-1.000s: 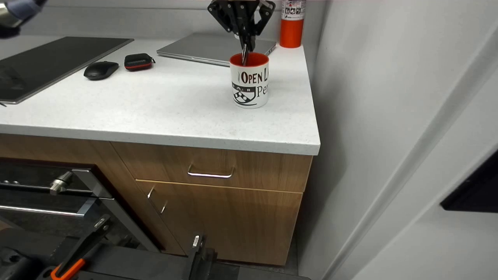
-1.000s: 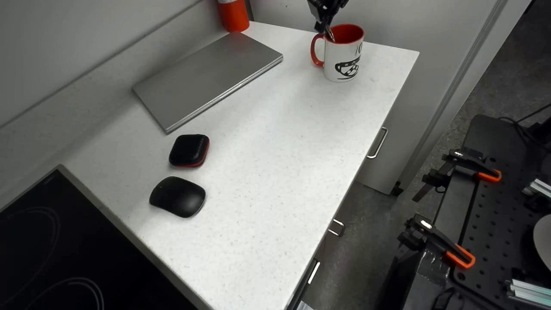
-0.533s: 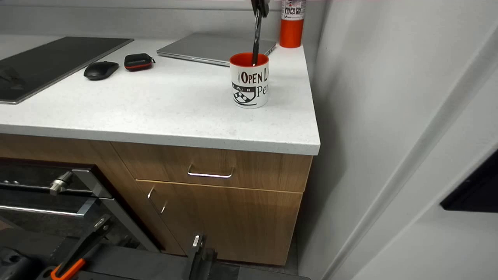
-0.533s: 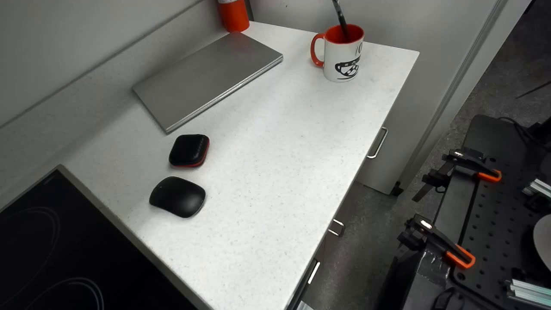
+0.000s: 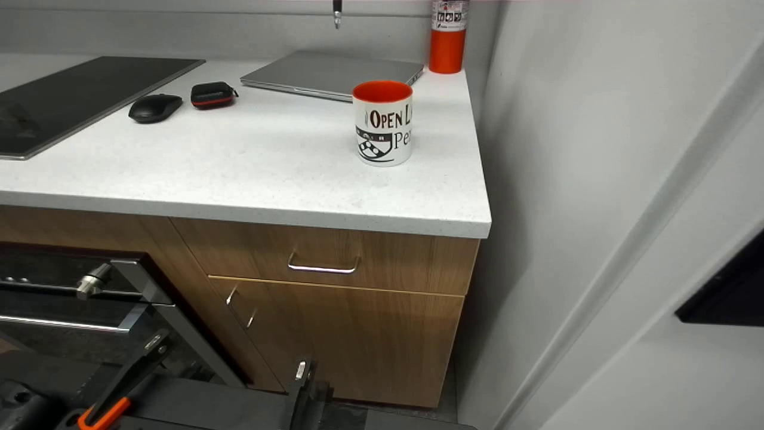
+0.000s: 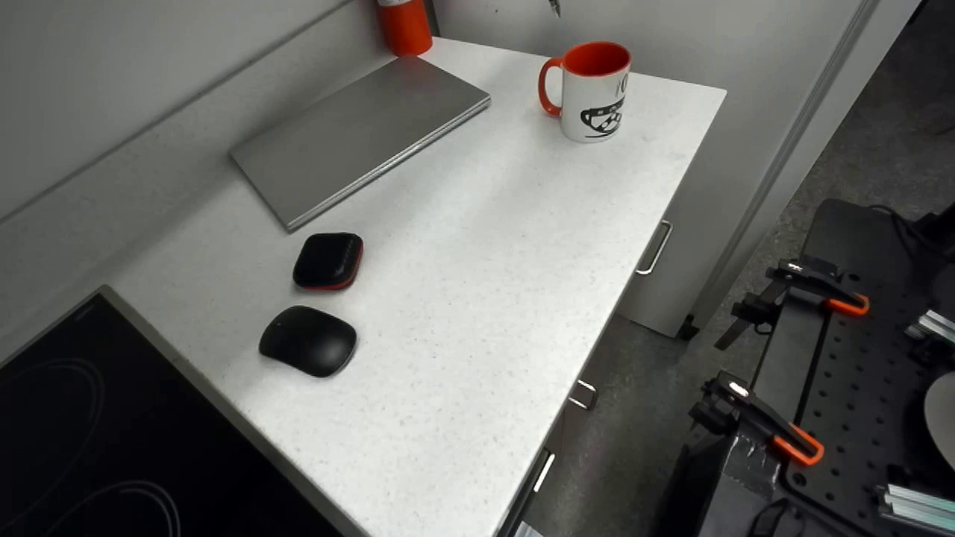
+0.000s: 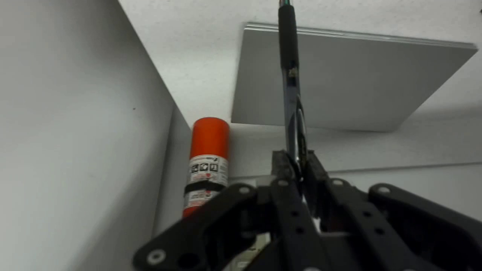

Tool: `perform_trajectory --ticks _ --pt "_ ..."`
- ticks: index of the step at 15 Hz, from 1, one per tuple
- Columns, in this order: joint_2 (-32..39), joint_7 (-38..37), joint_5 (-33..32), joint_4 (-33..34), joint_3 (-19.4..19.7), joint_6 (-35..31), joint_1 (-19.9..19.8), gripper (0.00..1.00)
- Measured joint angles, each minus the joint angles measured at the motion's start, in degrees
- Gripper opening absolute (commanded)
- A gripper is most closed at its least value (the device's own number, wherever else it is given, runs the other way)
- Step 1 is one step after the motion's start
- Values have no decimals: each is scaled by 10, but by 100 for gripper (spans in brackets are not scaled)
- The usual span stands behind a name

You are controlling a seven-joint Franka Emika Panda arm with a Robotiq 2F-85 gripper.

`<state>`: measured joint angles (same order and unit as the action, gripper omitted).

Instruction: Remove the pen from the mug cup and place it on the table

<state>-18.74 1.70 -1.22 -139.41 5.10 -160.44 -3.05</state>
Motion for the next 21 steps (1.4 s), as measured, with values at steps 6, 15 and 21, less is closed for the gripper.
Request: perform_trajectory --ticks 6,15,21 --pt "71 4 19 -4 -19 6 46 3" --pt "220 0 -29 39 -27 13 34 3" --pt "275 2 -30 91 -37 63 36 46"
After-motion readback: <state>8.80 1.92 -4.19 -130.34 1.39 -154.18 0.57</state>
